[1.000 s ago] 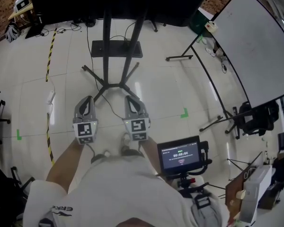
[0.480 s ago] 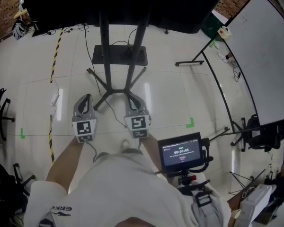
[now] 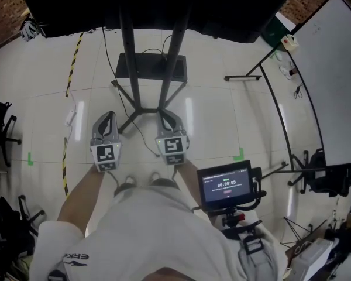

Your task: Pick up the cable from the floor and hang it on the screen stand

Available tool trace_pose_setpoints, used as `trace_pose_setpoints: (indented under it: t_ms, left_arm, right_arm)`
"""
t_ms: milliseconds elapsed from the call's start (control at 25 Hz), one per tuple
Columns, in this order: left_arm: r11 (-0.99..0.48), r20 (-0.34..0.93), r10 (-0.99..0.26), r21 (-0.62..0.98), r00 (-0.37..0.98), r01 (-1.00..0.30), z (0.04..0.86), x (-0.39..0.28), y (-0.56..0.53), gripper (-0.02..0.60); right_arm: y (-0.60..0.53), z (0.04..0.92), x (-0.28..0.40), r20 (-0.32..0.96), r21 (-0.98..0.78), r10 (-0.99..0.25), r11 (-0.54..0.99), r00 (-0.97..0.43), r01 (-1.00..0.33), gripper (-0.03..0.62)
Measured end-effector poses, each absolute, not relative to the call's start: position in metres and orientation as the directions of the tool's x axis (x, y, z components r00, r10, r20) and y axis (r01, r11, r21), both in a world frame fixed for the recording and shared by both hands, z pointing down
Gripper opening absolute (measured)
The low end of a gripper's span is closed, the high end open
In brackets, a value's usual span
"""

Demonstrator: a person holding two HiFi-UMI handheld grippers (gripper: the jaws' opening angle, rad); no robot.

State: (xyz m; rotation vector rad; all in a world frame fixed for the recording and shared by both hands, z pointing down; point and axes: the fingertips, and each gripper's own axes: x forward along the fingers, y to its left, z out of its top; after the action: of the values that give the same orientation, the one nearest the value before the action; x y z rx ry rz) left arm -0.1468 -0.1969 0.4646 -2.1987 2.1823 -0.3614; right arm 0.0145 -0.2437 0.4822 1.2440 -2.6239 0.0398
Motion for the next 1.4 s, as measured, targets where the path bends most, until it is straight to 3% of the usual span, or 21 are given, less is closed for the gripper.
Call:
trace_pose_setpoints:
  t_ms: [600, 1400]
  left_arm:
    - [-0.067, 0.245, -0.969, -0.172, 0.023, -0.983, 0.520, -0.176, -0.227, 0.002]
    - [-0.212, 0.501, -0.859, -0.158, 0.107, -0.965, 0.767, -0.182, -0.278, 0.002]
  right_arm:
    - [-0.269, 0.540, -0.005, 0.344, 0.094, -0.743, 0.636, -0.574, -0.766, 0.014]
    - [-0.290, 0.785, -0.041, 0.565, 0.005, -0.605, 0.682, -0.561, -0.731, 0.014]
